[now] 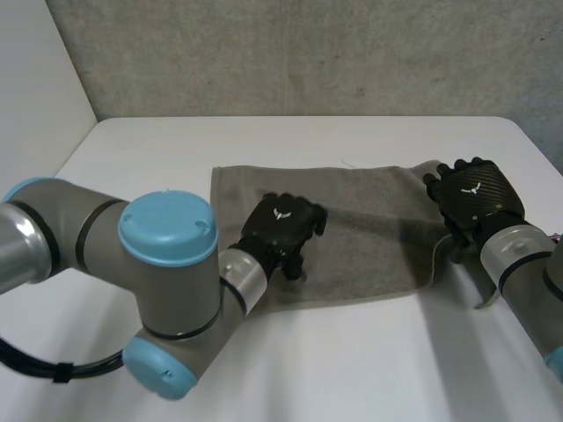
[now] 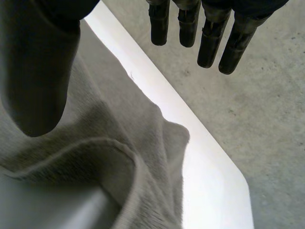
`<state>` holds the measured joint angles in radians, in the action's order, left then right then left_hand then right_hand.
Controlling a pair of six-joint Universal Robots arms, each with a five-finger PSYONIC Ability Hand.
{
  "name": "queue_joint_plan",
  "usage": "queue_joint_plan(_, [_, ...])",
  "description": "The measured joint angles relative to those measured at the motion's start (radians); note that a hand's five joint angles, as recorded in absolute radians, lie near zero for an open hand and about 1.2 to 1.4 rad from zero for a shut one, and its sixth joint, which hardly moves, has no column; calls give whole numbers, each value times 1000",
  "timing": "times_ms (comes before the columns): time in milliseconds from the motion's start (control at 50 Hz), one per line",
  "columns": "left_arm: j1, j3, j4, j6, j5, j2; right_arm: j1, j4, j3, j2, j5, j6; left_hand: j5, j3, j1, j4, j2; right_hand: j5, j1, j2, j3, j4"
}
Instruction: Fold the towel.
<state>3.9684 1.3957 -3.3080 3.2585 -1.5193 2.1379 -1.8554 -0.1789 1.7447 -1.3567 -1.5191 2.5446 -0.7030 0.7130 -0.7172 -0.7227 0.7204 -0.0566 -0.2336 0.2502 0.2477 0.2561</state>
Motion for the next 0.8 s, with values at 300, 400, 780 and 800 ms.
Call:
queue_joint_plan(300, [17,161,-8,48,-79,-31,94,-3,-28,95,13,-131,251,-242,237,235,-233,0,4,0,0,0])
queue_joint_plan(400, [23,177,-36,98,-90,-20,99,-11,-24,99,16,-129,251,-242,237,235,-233,0,4,0,0,0])
queue_joint_plan(780, [36,179,-124,189,-90,32,95,-18,-18,119,21,-125,251,-242,237,235,-233,0,4,0,0,0])
queue_joint_plan(800, [36,177,-122,189,-89,35,95,-18,-18,119,21,-125,251,-242,237,235,-233,0,4,0,0,0])
